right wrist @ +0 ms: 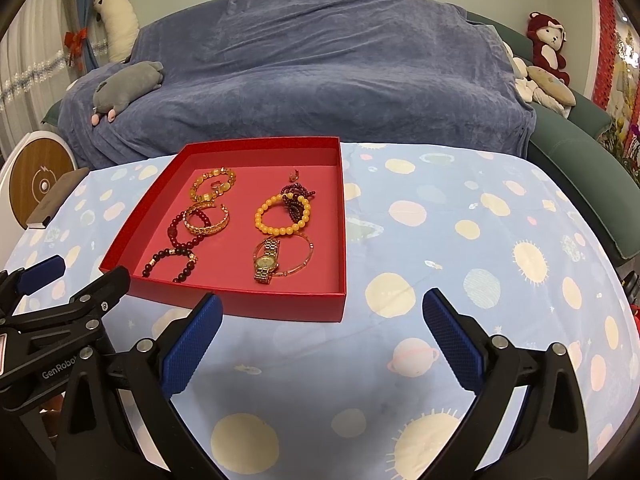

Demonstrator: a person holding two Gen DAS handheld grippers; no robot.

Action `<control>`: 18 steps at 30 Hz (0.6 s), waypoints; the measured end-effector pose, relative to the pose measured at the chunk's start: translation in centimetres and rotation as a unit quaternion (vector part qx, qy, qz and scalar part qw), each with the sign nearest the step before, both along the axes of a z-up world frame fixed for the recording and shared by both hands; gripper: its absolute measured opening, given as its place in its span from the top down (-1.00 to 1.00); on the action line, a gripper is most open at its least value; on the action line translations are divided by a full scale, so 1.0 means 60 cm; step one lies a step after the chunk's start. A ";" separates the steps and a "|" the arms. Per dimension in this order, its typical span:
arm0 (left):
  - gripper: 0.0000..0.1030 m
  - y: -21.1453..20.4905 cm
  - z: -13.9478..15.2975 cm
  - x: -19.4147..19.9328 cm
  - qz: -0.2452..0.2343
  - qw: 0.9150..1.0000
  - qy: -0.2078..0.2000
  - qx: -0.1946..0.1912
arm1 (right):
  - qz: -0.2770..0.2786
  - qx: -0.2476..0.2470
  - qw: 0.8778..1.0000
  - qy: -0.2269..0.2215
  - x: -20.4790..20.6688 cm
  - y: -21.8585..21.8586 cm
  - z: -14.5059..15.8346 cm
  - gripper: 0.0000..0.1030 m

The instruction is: Organize jewelry

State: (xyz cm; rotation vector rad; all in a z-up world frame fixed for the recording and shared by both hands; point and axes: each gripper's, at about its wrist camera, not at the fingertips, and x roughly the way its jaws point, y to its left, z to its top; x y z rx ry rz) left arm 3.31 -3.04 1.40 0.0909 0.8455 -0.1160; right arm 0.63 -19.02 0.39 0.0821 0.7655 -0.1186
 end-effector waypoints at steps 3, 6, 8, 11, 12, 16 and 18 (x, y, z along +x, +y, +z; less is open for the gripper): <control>-0.68 -0.001 -0.001 0.001 0.000 1.000 0.001 0.000 | 0.000 0.001 1.000 0.001 0.000 -0.001 -0.001 -0.86; -0.68 0.000 0.000 0.000 0.000 1.000 0.000 0.000 | -0.001 0.003 1.000 0.002 -0.001 -0.001 -0.002 -0.86; -0.68 -0.001 -0.001 0.001 0.000 1.000 0.000 0.000 | -0.002 0.004 1.000 0.003 -0.001 -0.001 -0.003 -0.86; -0.68 0.000 0.000 0.000 0.000 1.000 0.000 -0.001 | -0.003 0.005 1.000 0.003 -0.001 -0.002 -0.003 -0.86; -0.68 0.000 0.000 0.001 0.000 1.000 0.000 0.000 | -0.003 0.005 1.000 0.003 -0.001 -0.002 -0.003 -0.86; -0.68 0.000 0.000 0.001 0.001 1.000 0.000 0.000 | -0.004 0.006 1.000 0.003 -0.001 -0.003 -0.003 -0.86; -0.68 -0.001 0.000 0.001 0.001 1.000 0.000 0.001 | -0.004 0.006 1.000 0.003 0.000 -0.003 -0.003 -0.86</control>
